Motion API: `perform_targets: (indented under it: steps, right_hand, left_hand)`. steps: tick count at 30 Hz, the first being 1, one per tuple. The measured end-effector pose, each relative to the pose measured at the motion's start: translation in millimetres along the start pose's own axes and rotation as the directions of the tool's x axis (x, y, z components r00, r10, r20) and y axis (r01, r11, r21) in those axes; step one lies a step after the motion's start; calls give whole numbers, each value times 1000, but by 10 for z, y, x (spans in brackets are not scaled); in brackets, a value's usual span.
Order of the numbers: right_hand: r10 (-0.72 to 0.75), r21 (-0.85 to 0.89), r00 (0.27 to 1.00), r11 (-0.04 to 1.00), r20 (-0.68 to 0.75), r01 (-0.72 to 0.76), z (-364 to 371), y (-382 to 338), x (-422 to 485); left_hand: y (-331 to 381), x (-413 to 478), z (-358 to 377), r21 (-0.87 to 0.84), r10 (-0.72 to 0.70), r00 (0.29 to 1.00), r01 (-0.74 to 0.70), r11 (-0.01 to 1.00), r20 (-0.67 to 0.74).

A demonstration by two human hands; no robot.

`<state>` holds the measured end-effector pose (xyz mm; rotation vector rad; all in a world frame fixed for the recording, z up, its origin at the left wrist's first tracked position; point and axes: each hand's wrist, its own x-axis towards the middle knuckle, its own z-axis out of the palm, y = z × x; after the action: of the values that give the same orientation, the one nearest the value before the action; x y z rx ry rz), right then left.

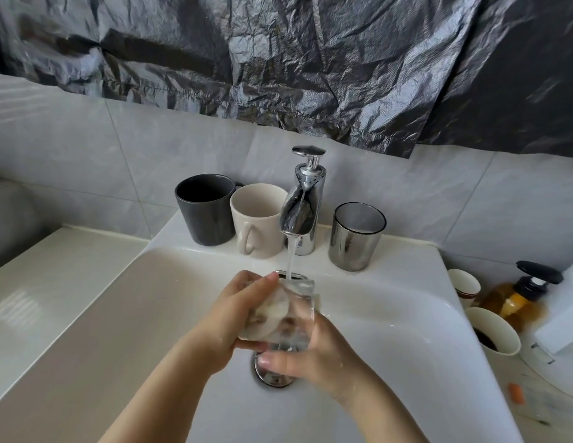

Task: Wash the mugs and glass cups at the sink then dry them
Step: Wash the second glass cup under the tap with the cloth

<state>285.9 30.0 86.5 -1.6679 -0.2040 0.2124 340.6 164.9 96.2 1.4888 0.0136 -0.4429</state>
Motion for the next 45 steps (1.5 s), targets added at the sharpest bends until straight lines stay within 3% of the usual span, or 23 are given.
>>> perform_targets:
  steps: [5,9,12,15,17,19,22,24,26,28,30,31,32,34,36,38,39,40,41,43,45]
  right_hand:
    - [79,240,997,968,-5,-76,-53,-32,45]
    - [74,379,995,924,-68,-43,-26,22,35]
    - [48,262,984,965,-171,-2,-15,69,-2]
    - [24,60,996,998,-89,-18,-27,59,-67]
    - [58,5,998,998,-18,-58,-2,26,-80]
    - [54,121,998,991,25,-56,11,-23,-50]
    - [96,424,994,899,44,-105,-25,-105,4]
    - [172,556,983,811,68,-180,-51,-92,4]
    - [195,590,981,790,21,-169,-39,-41,-5]
    - [174,525,975,848,-140,-76,-1,19,10]
    - [71,275,950,961,-306,16,37,92,30]
    - [29,106,950,994,-312,4,65,133,24]
    - [24,-9,961,1000,-275,-28,101,149,15]
    - [77,-43,983,995,-166,-85,129,137,2]
    - [114,214,991,972,-74,-96,62,79,-8]
    - [163,656,985,737,60,-162,-21,-23,-20]
    - [165,775,981,607,98,-179,-58,-44,-32]
    - [150,815,984,555,99,-166,-87,-43,-44]
    - [137,806,987,574,82,-147,-96,-39,-55]
    - [122,686,992,720,27,-107,-98,13,-46]
    - [121,392,988,917,-97,-74,-57,90,-19]
  left_hand:
    - [-97,11,93,121,165,984,-157,980,-66]
    - [-96,32,133,102,97,990,-86,991,-104]
    - [-97,68,86,-24,-116,989,114,993,-95]
    - [-71,45,43,-160,-263,965,256,953,-23]
    - [-80,45,51,-60,-136,989,132,989,-63]
    - [-86,50,72,-2,133,983,-134,991,-130]
    - [-151,58,41,172,529,839,-507,844,-123]
    - [-208,67,16,233,607,793,-581,780,-53]
    - [-195,57,54,230,531,847,-514,827,-17]
    - [-149,64,106,76,289,957,-291,954,34]
    - [-126,58,114,-122,17,988,2,992,154]
    - [-129,58,112,-148,-44,984,70,986,172]
    - [-134,65,113,-150,-67,988,87,985,137]
    - [-176,79,117,-80,-13,999,10,997,-41]
    - [-201,91,122,32,181,970,-178,983,-161]
    - [-189,76,86,167,418,902,-398,902,-109]
    - [-197,77,73,204,482,874,-463,863,-55]
    - [-201,75,63,219,495,869,-481,849,-13]
    - [-205,85,44,221,458,889,-450,865,19]
    - [-184,105,2,181,270,958,-283,942,92]
    - [-113,72,5,124,44,987,-63,990,155]
